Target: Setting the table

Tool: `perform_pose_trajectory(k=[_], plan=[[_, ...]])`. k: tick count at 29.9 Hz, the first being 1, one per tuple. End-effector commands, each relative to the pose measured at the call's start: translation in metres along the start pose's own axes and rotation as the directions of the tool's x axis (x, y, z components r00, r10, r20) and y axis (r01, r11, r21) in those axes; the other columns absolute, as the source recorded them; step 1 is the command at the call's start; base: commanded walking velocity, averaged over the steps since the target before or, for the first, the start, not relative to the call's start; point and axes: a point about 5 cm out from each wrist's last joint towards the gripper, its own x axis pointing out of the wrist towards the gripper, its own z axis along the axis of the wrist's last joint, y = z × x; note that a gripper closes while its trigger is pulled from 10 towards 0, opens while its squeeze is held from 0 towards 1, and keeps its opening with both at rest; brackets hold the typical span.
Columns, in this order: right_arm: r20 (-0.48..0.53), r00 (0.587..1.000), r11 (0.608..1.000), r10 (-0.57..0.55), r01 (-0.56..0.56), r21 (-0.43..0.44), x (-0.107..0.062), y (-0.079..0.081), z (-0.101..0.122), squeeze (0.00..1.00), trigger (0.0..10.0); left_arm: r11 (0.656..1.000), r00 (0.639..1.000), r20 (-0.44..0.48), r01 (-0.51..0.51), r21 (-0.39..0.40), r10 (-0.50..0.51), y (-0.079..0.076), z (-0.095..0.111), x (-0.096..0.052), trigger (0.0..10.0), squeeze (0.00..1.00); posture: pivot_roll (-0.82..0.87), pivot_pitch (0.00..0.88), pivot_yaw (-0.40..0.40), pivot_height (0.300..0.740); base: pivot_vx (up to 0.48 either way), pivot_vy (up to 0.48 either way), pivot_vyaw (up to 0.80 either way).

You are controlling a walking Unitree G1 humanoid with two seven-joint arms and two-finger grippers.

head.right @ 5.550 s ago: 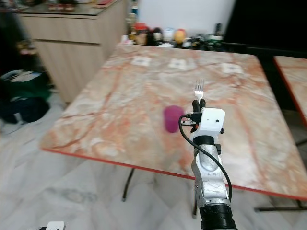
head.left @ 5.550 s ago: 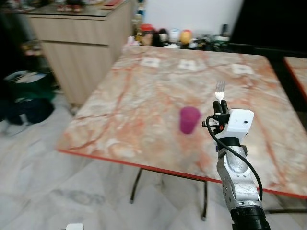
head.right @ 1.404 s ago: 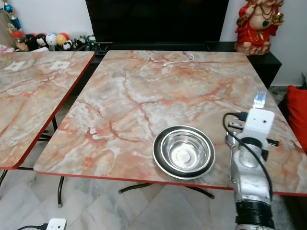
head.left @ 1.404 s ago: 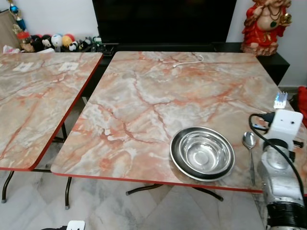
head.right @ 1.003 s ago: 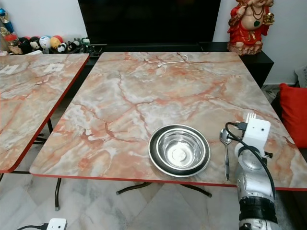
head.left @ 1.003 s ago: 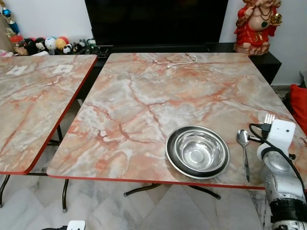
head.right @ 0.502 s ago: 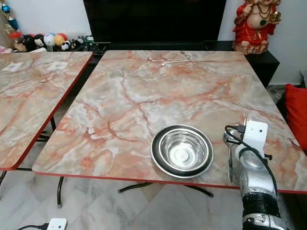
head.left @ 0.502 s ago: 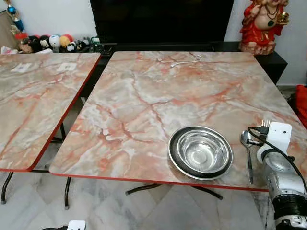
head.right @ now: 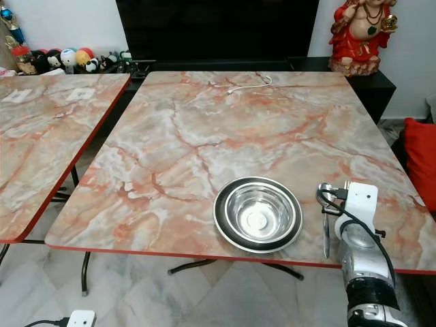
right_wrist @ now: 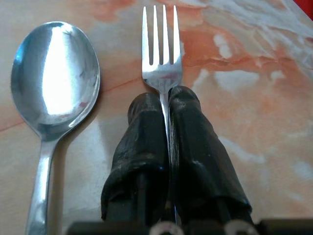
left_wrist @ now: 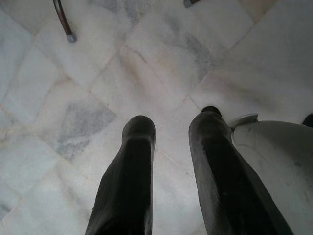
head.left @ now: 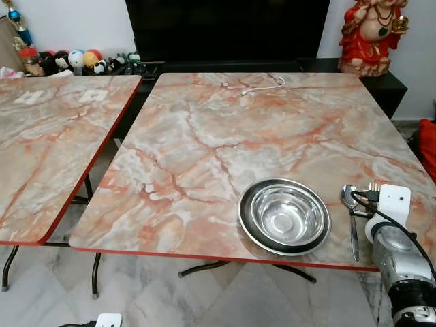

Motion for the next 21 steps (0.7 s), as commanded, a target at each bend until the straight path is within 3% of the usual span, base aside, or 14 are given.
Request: perform_pose_trajectory(k=[1,21], plan=[[0.005,1.0,1.0,-0.002,0.002,-0.007,0.0021,-0.001,0.0029,0.0,10.0,1.0,1.0,-0.027,-0.003,0.015,0.003,0.0034,-0.0037,-0.001,10.0,0.0,-0.06,0.022,0.06,0.74,0.0,0.0,0.0],[0.025,0.999,1.0,0.024,-0.024,-0.008,0.0076,0.0072,0.0096,0.0,10.0,1.0,1.0,-0.026,-0.006,0.013,0.006,0.0043,-0.0036,-0.0011,10.0,0.0,-0.05,0.02,0.061,0.74,0.0,0.0,0.0]])
